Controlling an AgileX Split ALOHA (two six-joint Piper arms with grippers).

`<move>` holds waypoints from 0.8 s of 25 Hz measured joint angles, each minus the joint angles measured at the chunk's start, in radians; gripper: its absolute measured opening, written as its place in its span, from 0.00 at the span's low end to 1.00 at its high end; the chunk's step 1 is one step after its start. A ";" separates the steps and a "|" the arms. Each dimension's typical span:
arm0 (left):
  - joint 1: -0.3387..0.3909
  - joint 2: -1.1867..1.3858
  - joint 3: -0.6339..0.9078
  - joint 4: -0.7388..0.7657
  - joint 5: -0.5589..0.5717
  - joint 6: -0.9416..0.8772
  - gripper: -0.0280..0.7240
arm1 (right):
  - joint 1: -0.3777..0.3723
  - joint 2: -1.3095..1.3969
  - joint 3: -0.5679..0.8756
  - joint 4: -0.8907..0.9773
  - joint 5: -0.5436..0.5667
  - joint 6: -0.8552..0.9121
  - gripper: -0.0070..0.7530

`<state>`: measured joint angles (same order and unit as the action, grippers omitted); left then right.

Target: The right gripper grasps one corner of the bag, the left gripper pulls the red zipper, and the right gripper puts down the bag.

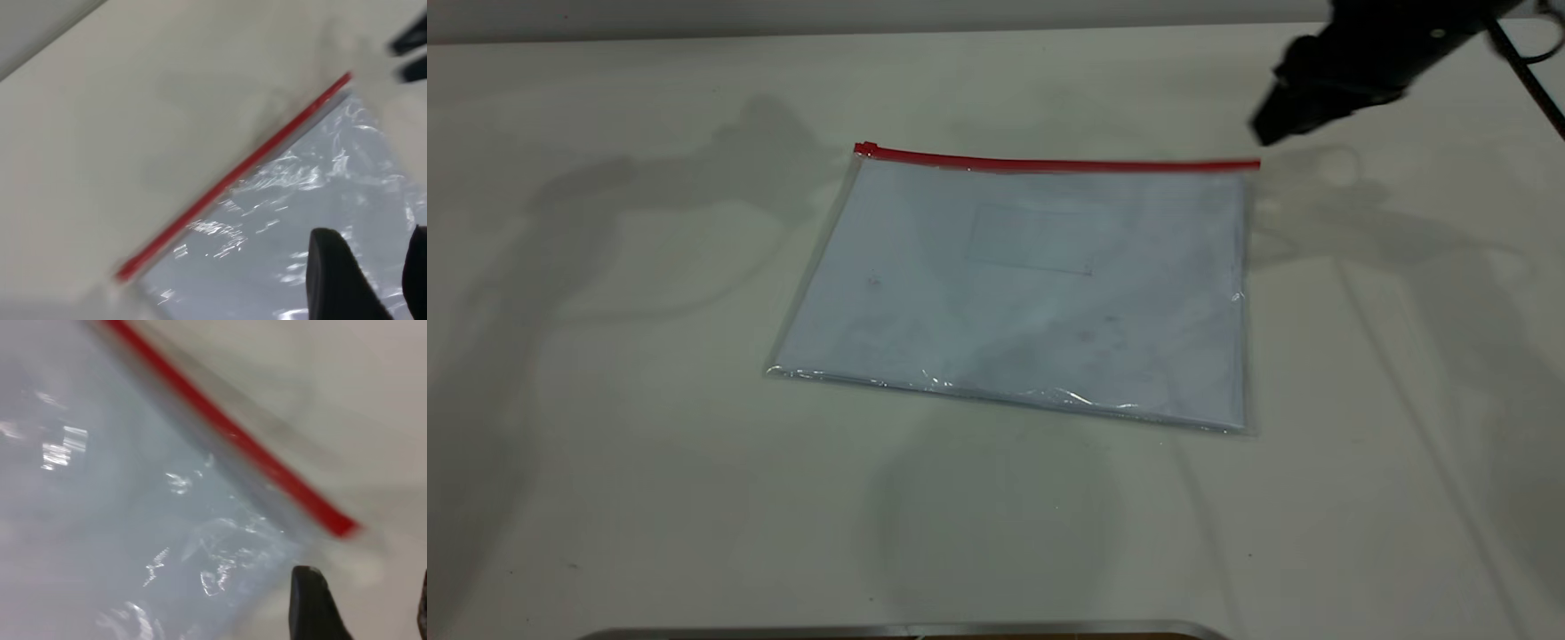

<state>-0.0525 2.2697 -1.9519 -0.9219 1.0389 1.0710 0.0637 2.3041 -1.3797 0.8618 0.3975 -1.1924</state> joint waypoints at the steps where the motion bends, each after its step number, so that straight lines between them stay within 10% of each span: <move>1: 0.000 -0.015 0.000 -0.015 0.022 0.000 0.46 | -0.001 -0.015 0.000 -0.072 0.000 0.076 0.56; 9: -0.001 -0.202 0.000 -0.038 0.089 -0.074 0.46 | 0.036 -0.288 0.001 -0.541 0.220 0.567 0.54; 20: -0.015 -0.379 0.000 -0.039 0.128 -0.219 0.46 | 0.036 -0.773 0.001 -0.606 0.689 0.764 0.47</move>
<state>-0.0676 1.8909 -1.9519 -0.9606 1.1672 0.8516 0.1001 1.5308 -1.3788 0.2559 1.0864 -0.4281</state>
